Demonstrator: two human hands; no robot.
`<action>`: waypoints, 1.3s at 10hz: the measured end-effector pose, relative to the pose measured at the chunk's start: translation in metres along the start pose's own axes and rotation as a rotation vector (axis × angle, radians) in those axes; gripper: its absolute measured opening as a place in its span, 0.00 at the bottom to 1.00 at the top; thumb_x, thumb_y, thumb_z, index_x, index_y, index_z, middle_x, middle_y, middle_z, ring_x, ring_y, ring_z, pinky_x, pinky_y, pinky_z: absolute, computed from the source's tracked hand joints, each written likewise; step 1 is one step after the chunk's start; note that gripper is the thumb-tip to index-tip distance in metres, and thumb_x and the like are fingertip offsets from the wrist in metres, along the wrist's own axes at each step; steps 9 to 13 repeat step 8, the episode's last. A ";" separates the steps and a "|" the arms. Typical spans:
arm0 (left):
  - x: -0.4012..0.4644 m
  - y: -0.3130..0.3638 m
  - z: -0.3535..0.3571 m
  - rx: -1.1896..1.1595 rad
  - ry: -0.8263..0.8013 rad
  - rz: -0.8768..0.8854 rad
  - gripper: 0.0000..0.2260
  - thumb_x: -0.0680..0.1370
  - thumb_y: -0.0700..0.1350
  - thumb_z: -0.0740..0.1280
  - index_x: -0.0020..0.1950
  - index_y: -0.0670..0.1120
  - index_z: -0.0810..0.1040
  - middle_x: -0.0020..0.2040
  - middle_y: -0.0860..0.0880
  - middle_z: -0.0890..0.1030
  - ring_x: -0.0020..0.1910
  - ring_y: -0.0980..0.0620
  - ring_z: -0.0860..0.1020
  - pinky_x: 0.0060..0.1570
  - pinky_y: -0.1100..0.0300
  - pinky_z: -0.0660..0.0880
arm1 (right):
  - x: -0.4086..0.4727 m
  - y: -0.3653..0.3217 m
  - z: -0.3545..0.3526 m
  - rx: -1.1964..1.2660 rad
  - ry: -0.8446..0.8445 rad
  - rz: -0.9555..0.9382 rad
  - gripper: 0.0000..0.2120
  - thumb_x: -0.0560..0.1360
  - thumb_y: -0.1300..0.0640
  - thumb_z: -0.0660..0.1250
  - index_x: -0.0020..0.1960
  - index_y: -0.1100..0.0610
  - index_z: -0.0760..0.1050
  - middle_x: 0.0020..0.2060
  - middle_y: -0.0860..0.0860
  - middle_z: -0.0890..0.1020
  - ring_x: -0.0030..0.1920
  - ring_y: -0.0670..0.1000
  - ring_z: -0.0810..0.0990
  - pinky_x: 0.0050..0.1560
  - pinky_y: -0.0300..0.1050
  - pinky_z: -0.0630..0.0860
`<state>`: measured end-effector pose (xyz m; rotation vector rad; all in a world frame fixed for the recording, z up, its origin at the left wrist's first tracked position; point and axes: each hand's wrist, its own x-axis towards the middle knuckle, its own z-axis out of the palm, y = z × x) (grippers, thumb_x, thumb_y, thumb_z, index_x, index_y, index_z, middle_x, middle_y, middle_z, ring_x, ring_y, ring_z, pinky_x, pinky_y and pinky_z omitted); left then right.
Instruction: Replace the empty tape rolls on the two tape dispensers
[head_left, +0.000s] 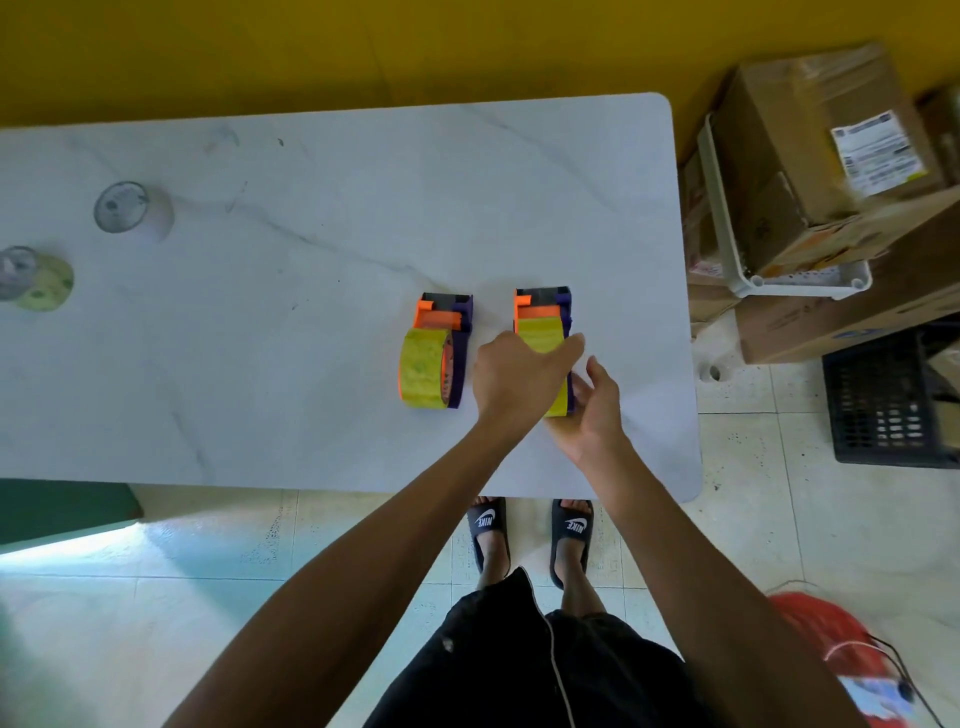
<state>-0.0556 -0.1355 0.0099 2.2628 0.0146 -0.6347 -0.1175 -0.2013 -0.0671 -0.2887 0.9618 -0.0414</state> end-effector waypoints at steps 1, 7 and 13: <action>0.006 -0.003 0.002 0.061 -0.009 -0.036 0.24 0.67 0.64 0.68 0.29 0.44 0.69 0.26 0.50 0.73 0.27 0.51 0.74 0.28 0.59 0.71 | -0.003 0.009 -0.003 0.022 0.075 0.027 0.25 0.80 0.47 0.54 0.68 0.63 0.71 0.57 0.60 0.80 0.55 0.58 0.81 0.49 0.52 0.78; 0.011 -0.005 0.001 0.109 -0.167 -0.104 0.20 0.68 0.57 0.69 0.30 0.45 0.65 0.27 0.50 0.68 0.26 0.50 0.68 0.27 0.61 0.65 | -0.023 -0.032 -0.011 -0.753 0.401 0.008 0.11 0.76 0.54 0.62 0.44 0.62 0.76 0.36 0.57 0.79 0.33 0.54 0.76 0.41 0.46 0.76; 0.006 0.006 -0.010 0.088 -0.246 -0.151 0.24 0.67 0.63 0.70 0.33 0.44 0.68 0.29 0.50 0.70 0.29 0.50 0.72 0.30 0.59 0.69 | -0.019 -0.051 0.013 -0.791 0.394 -0.135 0.08 0.74 0.57 0.63 0.42 0.61 0.76 0.35 0.55 0.78 0.32 0.53 0.75 0.43 0.47 0.76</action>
